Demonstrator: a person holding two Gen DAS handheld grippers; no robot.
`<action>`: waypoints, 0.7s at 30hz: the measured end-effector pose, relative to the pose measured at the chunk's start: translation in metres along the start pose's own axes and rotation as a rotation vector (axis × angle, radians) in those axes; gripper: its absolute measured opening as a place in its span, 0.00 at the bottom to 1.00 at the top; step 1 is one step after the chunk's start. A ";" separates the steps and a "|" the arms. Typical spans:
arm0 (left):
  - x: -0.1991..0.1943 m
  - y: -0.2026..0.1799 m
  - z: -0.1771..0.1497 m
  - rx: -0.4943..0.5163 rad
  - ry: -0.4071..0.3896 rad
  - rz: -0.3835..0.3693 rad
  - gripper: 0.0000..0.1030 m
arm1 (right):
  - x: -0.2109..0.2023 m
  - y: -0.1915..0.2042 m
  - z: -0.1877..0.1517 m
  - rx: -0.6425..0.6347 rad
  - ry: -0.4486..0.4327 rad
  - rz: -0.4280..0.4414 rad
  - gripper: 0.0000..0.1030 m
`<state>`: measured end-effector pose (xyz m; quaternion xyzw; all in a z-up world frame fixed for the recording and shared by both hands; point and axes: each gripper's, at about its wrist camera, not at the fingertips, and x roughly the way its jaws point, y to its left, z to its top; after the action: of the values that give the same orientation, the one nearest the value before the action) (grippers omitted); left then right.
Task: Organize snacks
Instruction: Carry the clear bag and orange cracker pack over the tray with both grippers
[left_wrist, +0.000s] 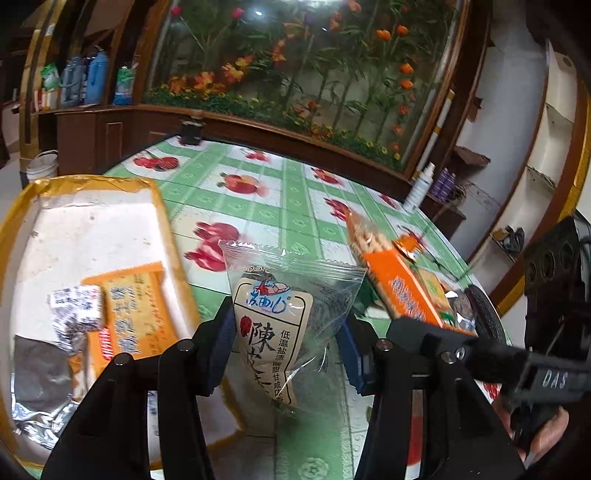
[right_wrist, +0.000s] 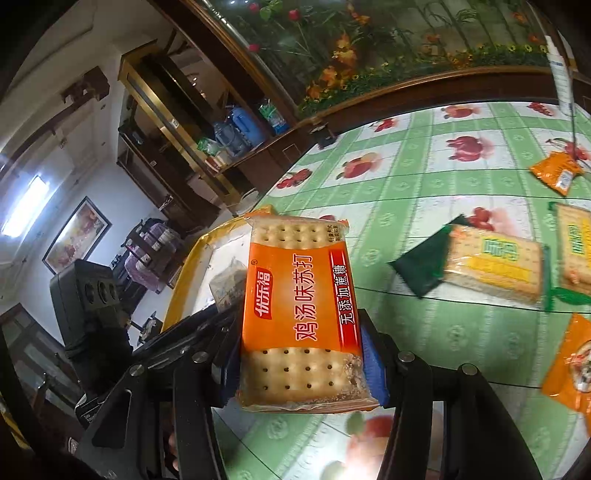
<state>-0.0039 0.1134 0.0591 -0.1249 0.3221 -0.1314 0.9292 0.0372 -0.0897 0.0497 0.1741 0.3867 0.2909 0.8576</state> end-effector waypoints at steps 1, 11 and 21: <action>-0.002 0.003 0.001 -0.008 -0.009 0.009 0.48 | 0.002 0.003 -0.001 -0.003 0.000 0.002 0.54; -0.025 0.042 0.013 -0.067 -0.155 0.213 0.49 | 0.032 0.037 -0.002 -0.045 0.017 0.024 0.53; -0.034 0.078 0.013 -0.126 -0.203 0.307 0.49 | 0.069 0.075 -0.005 -0.093 0.055 0.045 0.53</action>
<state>-0.0090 0.1988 0.0637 -0.1449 0.2494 0.0455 0.9564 0.0430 0.0118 0.0471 0.1347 0.3922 0.3326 0.8470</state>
